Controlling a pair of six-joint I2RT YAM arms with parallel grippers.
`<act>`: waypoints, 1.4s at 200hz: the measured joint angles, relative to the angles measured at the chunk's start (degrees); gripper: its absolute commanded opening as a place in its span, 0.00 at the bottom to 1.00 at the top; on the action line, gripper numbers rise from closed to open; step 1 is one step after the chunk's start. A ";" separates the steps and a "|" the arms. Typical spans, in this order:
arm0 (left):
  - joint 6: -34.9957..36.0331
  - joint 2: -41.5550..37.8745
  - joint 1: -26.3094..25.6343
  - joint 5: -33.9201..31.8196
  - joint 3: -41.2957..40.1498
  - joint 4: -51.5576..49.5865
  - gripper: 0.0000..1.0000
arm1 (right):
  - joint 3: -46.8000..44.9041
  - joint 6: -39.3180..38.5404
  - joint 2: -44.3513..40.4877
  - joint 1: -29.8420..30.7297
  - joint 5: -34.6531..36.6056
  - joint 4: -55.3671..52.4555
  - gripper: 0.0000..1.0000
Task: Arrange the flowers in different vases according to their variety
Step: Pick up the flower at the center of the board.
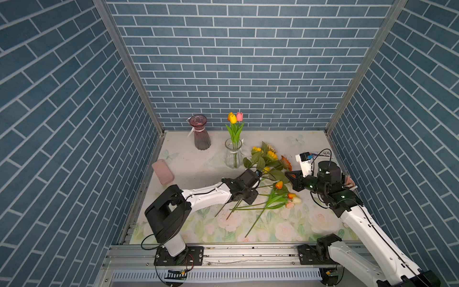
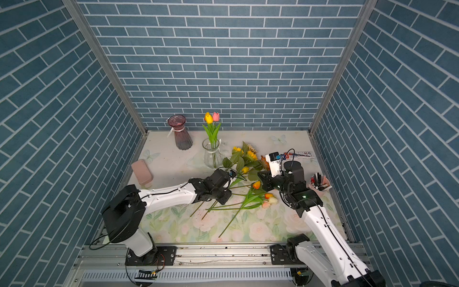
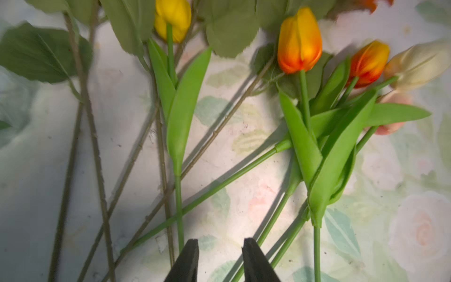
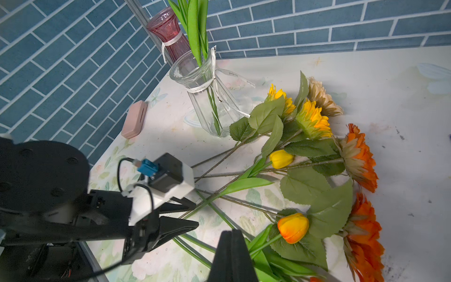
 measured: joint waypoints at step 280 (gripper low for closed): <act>-2.21 9.97 -1.49 -10.08 4.85 -6.88 0.01 | 0.00 0.00 0.68 0.00 0.26 -0.79 0.00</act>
